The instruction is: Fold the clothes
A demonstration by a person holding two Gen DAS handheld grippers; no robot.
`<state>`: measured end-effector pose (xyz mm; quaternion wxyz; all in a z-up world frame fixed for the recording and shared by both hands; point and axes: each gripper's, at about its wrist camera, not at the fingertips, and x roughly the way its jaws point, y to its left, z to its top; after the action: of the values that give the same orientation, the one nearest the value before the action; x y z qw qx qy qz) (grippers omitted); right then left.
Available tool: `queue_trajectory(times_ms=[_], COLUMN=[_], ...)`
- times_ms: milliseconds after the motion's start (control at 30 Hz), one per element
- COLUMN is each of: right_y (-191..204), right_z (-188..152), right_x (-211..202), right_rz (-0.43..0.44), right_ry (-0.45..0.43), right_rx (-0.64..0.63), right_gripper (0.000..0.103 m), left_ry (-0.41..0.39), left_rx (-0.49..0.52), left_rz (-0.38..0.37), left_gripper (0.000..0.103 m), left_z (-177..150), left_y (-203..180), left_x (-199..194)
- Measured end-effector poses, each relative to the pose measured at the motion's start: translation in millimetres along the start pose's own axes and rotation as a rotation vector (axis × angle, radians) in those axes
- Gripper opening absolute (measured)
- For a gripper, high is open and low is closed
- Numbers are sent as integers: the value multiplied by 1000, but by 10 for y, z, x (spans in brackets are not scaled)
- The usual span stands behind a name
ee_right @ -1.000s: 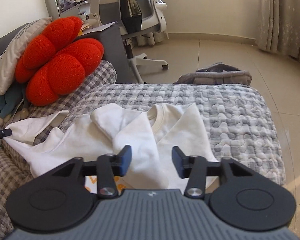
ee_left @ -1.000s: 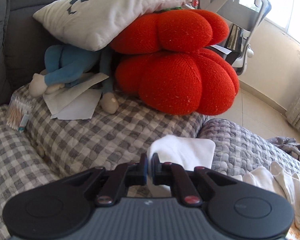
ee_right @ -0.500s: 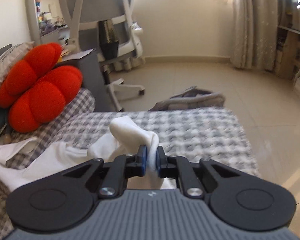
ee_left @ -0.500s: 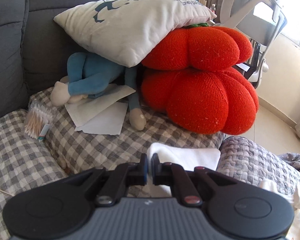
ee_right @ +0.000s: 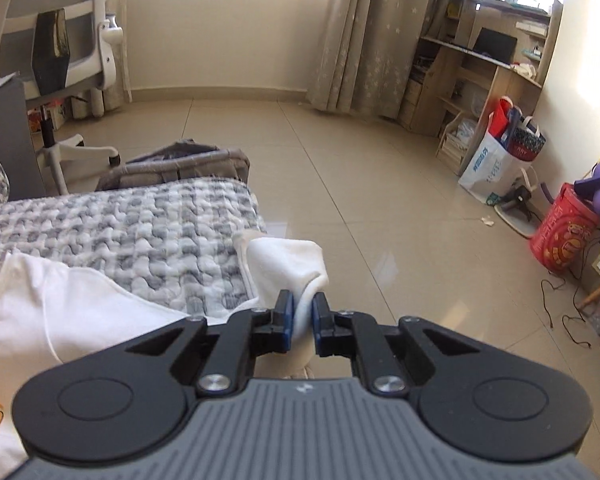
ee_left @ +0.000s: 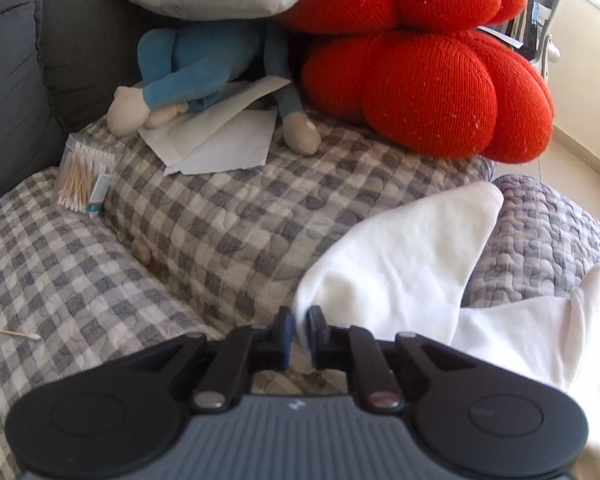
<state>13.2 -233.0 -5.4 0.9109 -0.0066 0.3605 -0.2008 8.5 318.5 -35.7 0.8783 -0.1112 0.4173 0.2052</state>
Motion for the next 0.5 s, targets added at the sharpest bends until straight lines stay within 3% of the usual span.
queue_trajectory(times_ms=[67, 133, 200, 267, 333, 500], right_y=[-7, -28, -71, -104, -84, 78], right_z=[-29, -13, 49, 111, 156, 247], right_x=[52, 10, -71, -137, -159, -133], right_rz=[10, 11, 9, 27, 111, 381], right_ry=[48, 48, 16, -13, -33, -60], right_rx=[-15, -24, -24, -17, -12, -20], right_gripper=[13, 28, 43, 50, 50, 51], left_ry=[10, 6, -27, -59, -91, -130], left_rx=[18, 46, 95, 138, 174, 307], left_rz=[-15, -39, -61, -86, -124, -296], left_gripper=[18, 40, 47, 55, 63, 67], left_z=[-12, -12, 5, 35, 71, 146], left_y=[-10, -32, -86, -153, -231, -612], left_x=[-72, -188, -348, -495, -608, -637])
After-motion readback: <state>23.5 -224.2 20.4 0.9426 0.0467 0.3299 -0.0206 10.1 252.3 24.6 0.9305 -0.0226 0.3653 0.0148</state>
